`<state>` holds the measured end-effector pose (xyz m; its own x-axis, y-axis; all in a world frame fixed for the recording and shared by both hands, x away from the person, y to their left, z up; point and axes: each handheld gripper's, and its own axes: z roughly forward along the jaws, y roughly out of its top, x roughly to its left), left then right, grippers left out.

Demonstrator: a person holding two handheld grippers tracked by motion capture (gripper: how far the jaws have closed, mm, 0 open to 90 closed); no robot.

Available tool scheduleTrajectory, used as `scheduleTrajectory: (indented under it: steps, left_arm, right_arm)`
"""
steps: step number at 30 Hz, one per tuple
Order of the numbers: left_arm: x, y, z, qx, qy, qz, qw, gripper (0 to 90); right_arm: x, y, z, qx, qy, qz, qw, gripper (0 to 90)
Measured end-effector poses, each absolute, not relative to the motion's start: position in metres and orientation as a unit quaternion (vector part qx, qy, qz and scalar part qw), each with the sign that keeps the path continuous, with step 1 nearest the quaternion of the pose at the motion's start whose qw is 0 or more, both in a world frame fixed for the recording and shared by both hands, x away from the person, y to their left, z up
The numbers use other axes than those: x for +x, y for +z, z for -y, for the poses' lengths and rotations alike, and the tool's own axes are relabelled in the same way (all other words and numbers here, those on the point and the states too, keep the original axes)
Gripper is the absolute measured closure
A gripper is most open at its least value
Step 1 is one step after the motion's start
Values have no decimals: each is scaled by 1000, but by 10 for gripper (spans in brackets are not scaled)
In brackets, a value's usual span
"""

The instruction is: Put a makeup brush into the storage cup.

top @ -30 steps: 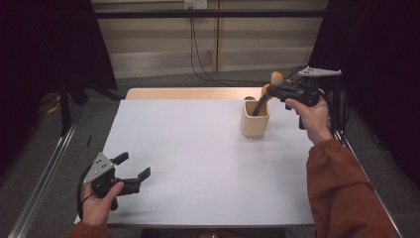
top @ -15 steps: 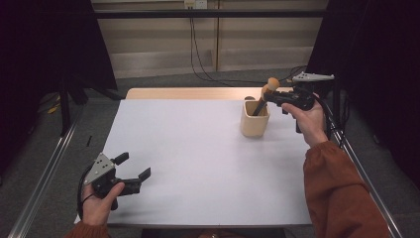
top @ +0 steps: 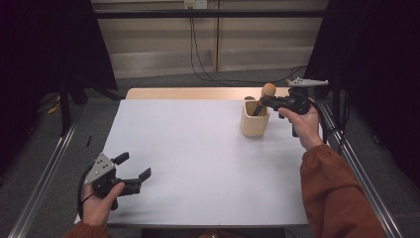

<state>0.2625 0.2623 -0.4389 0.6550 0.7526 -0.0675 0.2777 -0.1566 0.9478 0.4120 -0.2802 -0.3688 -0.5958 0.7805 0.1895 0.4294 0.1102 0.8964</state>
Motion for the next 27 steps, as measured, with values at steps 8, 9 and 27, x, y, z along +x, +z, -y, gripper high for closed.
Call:
scheduleTrajectory:
  steps: [8,9,27]
  left_arm:
    - [262,-439,-262,730,220,-354,542,34]
    - [262,-439,-262,731,220,-353,541,34]
    - [263,-440,-262,731,219,-354,541,34]
  right_arm:
    - [411,-381,278,422,520,-724,163,735]
    - [411,-382,278,422,521,-724,162,734]
    - [409,-400,276,428,523,-720,154,731]
